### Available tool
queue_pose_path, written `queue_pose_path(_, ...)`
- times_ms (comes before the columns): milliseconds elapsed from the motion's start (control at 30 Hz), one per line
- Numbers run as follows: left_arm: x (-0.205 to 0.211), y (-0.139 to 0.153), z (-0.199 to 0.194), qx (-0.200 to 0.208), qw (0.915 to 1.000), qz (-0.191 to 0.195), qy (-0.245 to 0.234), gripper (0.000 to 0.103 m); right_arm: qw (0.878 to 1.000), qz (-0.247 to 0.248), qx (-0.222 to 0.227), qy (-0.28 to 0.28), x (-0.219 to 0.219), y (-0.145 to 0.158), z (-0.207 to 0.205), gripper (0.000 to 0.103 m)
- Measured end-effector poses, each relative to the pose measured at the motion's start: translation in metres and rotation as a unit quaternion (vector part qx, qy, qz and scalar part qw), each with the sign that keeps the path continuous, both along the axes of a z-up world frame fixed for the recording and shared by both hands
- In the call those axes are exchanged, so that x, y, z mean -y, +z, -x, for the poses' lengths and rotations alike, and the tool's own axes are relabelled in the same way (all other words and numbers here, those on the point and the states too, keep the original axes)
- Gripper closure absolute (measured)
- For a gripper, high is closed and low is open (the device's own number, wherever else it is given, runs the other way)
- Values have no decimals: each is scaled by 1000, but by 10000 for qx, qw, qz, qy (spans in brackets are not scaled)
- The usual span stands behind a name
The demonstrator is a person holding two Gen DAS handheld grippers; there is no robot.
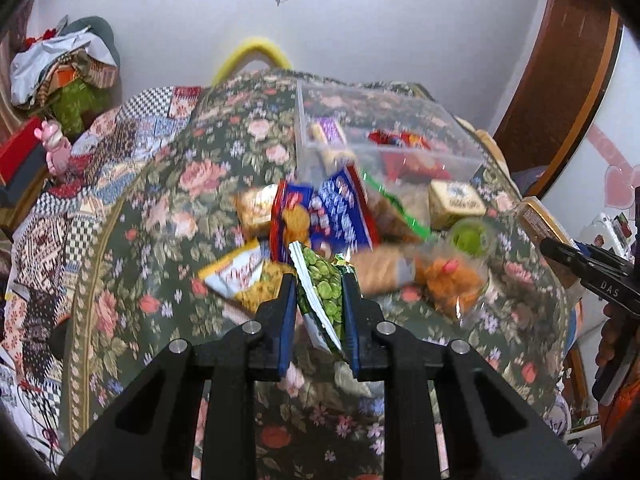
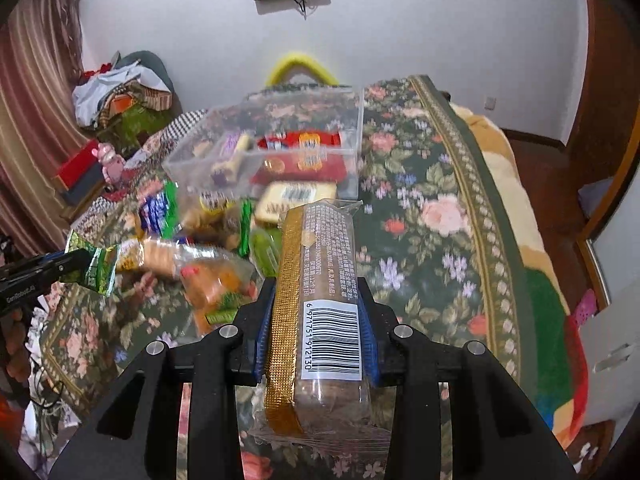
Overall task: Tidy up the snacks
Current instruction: 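Lift both snacks over the clear box and release them inside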
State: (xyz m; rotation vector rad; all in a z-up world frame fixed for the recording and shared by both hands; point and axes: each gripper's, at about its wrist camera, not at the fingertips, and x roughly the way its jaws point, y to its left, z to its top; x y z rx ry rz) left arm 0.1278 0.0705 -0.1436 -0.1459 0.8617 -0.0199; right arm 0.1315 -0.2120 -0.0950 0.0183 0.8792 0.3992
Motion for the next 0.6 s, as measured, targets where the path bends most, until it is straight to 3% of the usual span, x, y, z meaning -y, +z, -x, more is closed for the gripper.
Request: queue_pose_path(600,15,57,-71,709,9972,-100,-199,82,9981,-205,539,198,-27,34,-45,70)
